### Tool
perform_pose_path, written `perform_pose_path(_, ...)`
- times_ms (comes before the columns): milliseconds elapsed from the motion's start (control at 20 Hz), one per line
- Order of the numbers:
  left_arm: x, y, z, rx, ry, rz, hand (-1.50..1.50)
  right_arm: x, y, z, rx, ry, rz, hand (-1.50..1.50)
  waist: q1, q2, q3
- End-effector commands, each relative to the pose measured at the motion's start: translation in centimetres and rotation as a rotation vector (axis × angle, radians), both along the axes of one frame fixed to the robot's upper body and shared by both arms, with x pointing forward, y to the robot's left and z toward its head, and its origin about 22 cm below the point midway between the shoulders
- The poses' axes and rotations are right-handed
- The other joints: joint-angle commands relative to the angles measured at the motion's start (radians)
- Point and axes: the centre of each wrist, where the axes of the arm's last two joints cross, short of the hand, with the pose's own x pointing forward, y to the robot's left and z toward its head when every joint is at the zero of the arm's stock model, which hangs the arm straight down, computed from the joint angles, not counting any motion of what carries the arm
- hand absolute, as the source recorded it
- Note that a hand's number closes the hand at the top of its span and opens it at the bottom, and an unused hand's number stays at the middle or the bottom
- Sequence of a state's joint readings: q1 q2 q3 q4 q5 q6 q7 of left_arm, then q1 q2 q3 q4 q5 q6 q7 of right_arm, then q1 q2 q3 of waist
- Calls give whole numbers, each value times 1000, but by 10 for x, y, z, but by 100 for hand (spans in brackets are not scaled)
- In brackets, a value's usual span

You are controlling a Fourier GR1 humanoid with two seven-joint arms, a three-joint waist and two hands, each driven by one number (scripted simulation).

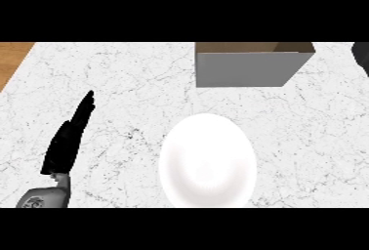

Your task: Pick the tomato from the plate and place it in the cardboard box

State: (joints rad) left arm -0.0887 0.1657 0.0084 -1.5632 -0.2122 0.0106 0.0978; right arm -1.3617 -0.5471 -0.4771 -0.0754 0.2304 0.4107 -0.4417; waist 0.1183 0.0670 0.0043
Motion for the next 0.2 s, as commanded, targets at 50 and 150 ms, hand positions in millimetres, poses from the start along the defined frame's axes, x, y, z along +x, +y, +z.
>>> perform_pose_path(50,-2,-1,2,-3,-6,-18,0,-16,-52,13,1,-11,-31,-150,22,7,2)
perform_pose_path(150,4,-2,9,2,-25,-29,0,-19,-57,6,-2,-18,-10,-150,27,16,4)
